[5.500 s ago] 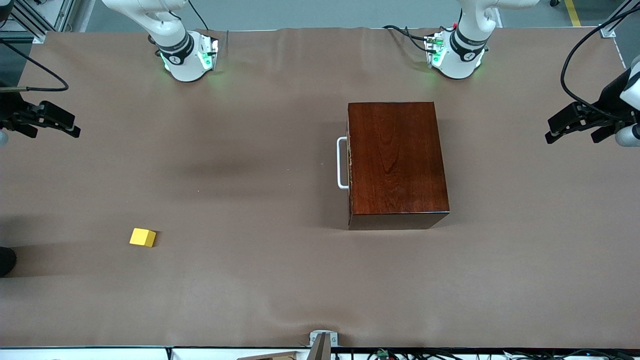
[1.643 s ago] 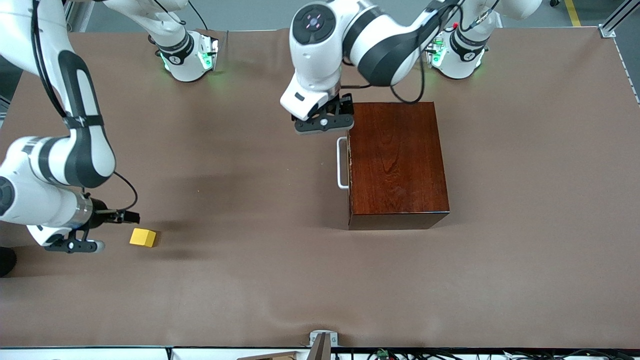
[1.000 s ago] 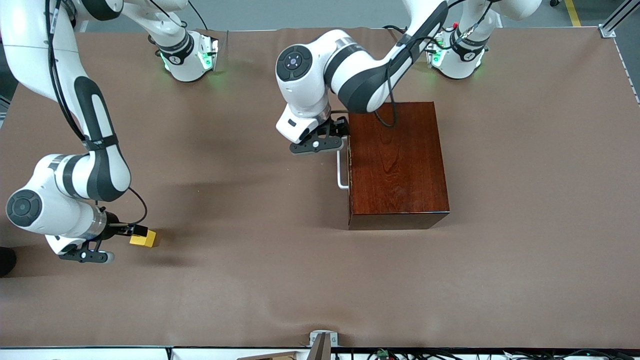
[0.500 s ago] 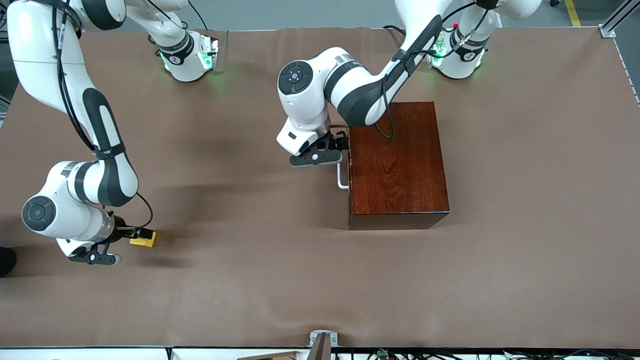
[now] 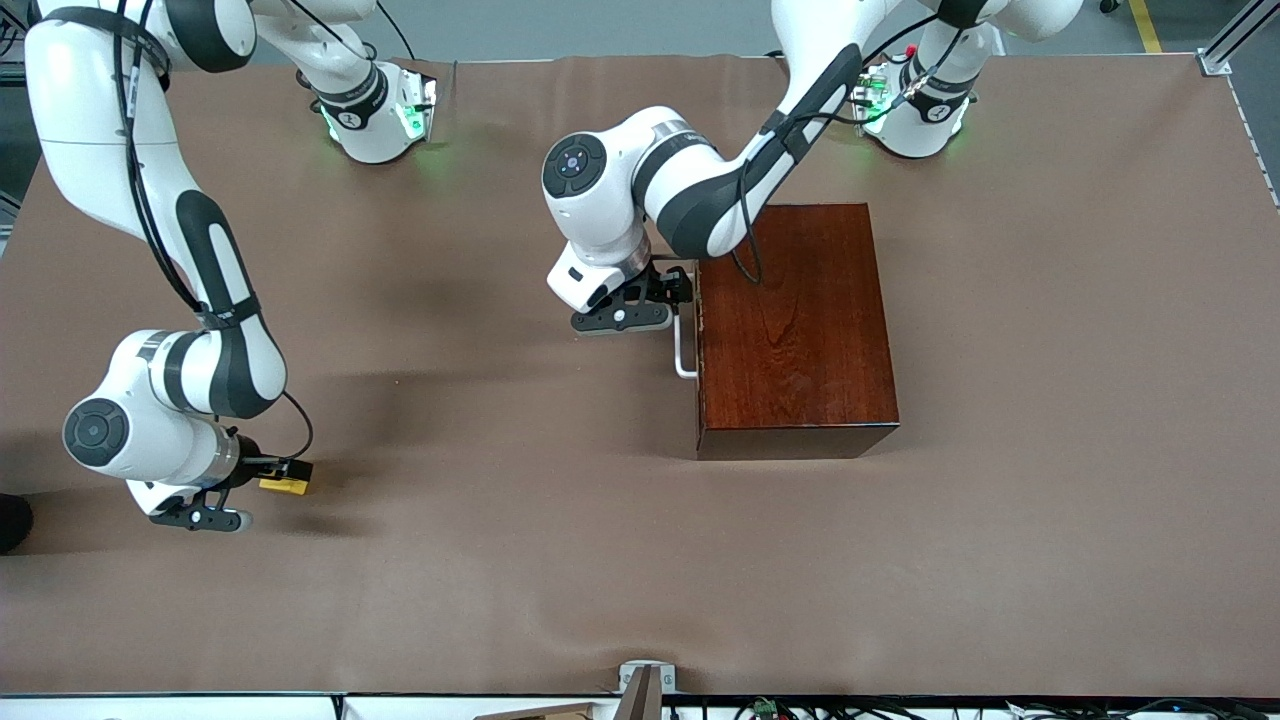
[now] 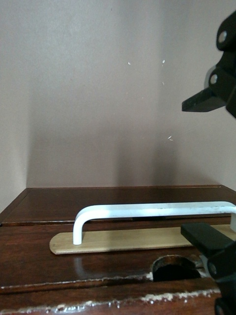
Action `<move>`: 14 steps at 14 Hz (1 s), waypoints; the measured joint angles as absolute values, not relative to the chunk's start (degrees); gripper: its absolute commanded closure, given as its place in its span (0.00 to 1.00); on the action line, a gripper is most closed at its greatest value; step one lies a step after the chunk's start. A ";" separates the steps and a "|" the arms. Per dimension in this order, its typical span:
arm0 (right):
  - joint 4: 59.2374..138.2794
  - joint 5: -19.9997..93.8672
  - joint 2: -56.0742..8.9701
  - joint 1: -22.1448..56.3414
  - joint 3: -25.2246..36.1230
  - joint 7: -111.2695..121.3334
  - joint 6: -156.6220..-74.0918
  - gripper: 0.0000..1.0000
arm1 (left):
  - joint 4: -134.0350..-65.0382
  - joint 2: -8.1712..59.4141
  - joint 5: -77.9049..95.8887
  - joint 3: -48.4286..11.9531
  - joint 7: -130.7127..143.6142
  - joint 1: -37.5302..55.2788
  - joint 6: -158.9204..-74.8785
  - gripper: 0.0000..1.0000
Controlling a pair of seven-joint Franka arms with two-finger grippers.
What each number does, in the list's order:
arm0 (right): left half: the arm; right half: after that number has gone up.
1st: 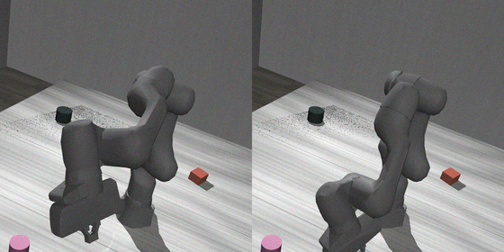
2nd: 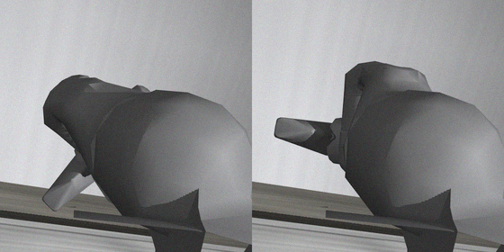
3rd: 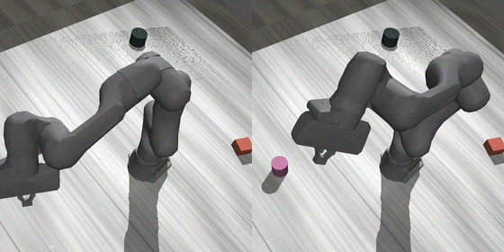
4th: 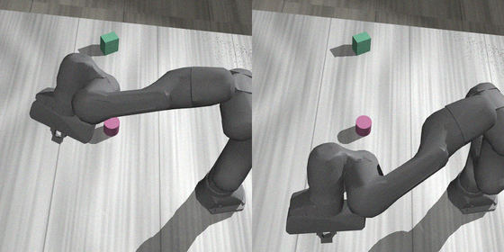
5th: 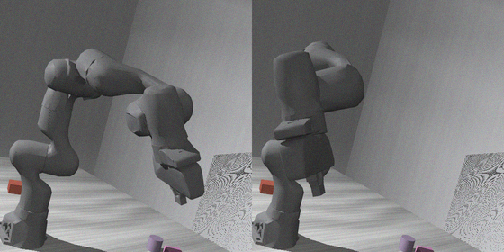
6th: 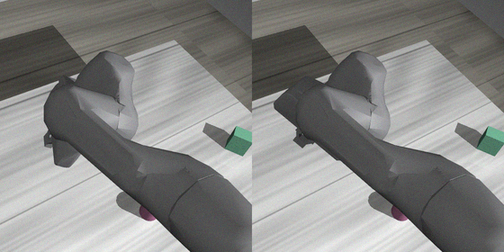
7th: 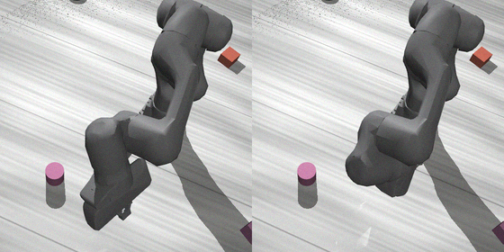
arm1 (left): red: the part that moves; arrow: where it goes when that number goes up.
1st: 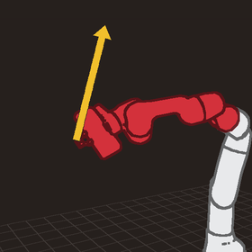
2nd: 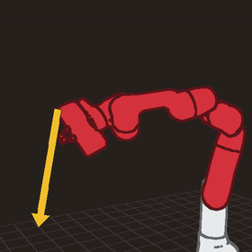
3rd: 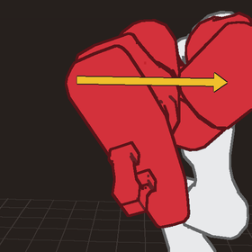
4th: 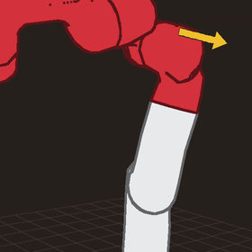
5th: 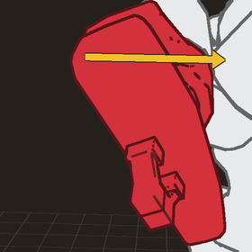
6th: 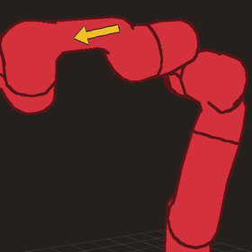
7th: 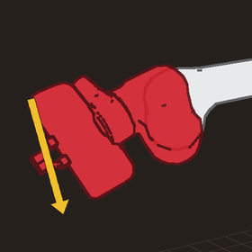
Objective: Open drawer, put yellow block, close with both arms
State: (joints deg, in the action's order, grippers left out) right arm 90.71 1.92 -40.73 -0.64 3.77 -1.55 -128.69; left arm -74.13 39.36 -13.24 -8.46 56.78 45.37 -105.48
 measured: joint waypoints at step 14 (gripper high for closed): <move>90.71 1.92 -42.65 -0.98 3.89 -1.58 -130.73 0.37 | -74.55 41.56 -14.84 -8.42 56.77 45.57 -105.36 0.00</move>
